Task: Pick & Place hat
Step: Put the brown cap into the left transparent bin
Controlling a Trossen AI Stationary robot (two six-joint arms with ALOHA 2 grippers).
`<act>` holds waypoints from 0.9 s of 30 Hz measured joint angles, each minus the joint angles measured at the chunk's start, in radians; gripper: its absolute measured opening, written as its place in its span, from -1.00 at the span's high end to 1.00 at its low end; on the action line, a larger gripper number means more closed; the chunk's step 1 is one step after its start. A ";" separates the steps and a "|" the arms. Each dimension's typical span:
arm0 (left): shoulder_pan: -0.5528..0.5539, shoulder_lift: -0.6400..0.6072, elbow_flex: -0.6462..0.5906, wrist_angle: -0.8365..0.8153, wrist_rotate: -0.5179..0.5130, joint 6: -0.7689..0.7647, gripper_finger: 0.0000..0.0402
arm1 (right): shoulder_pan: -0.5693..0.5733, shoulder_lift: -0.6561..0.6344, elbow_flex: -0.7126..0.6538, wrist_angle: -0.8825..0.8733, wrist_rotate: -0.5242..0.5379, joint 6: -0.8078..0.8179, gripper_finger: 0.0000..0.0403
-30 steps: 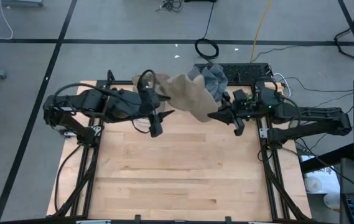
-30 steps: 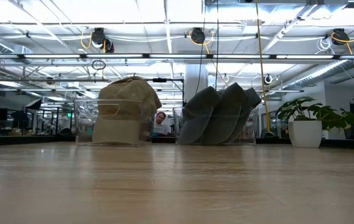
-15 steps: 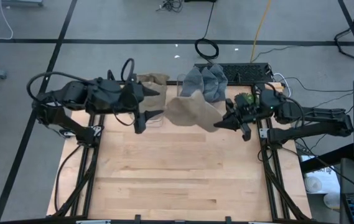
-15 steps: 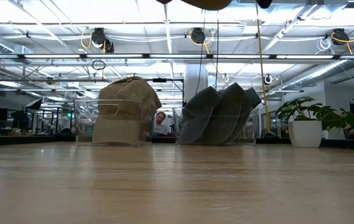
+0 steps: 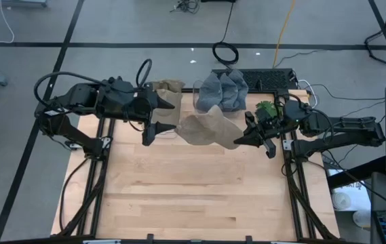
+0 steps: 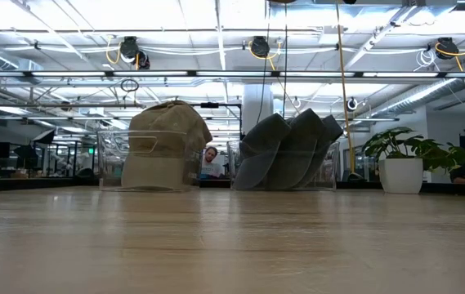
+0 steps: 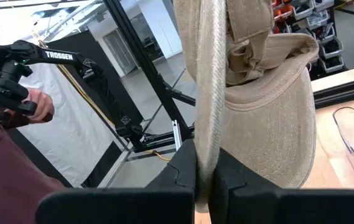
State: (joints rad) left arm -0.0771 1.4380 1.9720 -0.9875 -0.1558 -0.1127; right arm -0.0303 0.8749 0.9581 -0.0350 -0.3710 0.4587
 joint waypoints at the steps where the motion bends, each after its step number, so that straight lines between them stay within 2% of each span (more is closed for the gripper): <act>1: 0.000 0.000 0.000 0.006 0.001 0.001 -0.61 | 0.000 0.000 0.000 0.000 0.000 0.000 1.00; 9: -0.001 0.046 0.000 0.033 0.059 -0.004 -0.61 | 0.000 0.000 0.000 0.000 0.001 -0.003 1.00; 20: 0.003 0.106 0.000 0.051 0.063 -0.016 -0.59 | 0.000 0.000 -0.001 -0.008 0.001 -0.001 1.00; 23: 0.003 0.113 -0.001 0.057 0.086 -0.038 -0.46 | 0.000 0.000 -0.001 -0.008 0.001 -0.001 1.00; 27: 0.003 0.115 0.000 0.055 0.088 -0.051 -0.14 | 0.000 0.000 -0.001 -0.008 0.001 -0.003 1.00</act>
State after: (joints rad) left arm -0.0742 1.5528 1.9717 -0.9321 -0.0677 -0.1636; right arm -0.0307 0.8749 0.9573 -0.0425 -0.3702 0.4561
